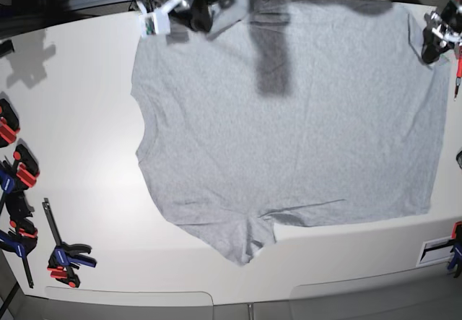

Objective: Fold the T-shirt properly
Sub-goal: 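Grasp the shirt's collar-side corners with both grippers and pull them taut, then lower the right gripper onto the shirt's sleeve edge and grasp it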

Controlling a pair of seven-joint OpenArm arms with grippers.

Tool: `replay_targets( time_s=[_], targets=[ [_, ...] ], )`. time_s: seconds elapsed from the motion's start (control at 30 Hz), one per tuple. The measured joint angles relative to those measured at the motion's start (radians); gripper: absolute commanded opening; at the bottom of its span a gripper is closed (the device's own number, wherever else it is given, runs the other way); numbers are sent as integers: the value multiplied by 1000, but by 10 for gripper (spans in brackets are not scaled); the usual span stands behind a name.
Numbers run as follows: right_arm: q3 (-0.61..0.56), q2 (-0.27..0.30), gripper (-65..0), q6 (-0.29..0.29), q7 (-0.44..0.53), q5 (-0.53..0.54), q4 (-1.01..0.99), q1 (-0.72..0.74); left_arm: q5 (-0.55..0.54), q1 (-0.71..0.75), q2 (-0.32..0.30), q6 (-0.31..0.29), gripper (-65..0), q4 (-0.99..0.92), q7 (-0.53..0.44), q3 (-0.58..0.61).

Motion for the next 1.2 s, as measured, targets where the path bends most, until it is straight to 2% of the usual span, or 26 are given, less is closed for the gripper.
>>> replay_targets(
  time_s=[0.1, 0.23, 0.33, 0.5, 0.67, 0.77, 0.87, 1.0, 1.13, 1.2],
  targets=[
    [-39, 3, -650, 2, 16, -75, -68, 112, 45, -44, 5, 0, -650, 1, -28, 6],
    [-47, 0, -650, -29, 51, -154, -171, 245, 123, -83, 3, 0, -650, 1, -85, 8],
    [-46, 3, -650, -31, 57, -169, -219, 328, 158, -101, 3, 0, -650, 1, -154, 8],
    [-47, 2, -650, -31, 59, -166, -232, 443, 180, -123, 2, 15, -650, 0, -181, 8],
    [-47, 3, -650, -32, 58, -204, -232, 504, 232, -187, -35, 15, -650, -1, -205, 8],
    [-47, 2, -650, -50, 66, -206, -232, 546, 286, -225, -48, 20, -650, 0, -238, 8],
    [-47, 3, -650, -77, 70, -230, -257, 589, 346, -233, -47, 81, -650, 0, -264, 8],
    [-47, 2, -650, -126, 71, -275, -369, 669, 423, -232, -45, 86, -650, -1, -308, 8],
    [-47, 3, -650, -171, 77, -284, -486, 733, 436, -232, -44, 94, -650, -1, -313, 8],
    [-47, 3, -650, -189, 77, -285, -531, 763, 474, -232, -44, 144, -650, -1, -340, 8]
  ],
)
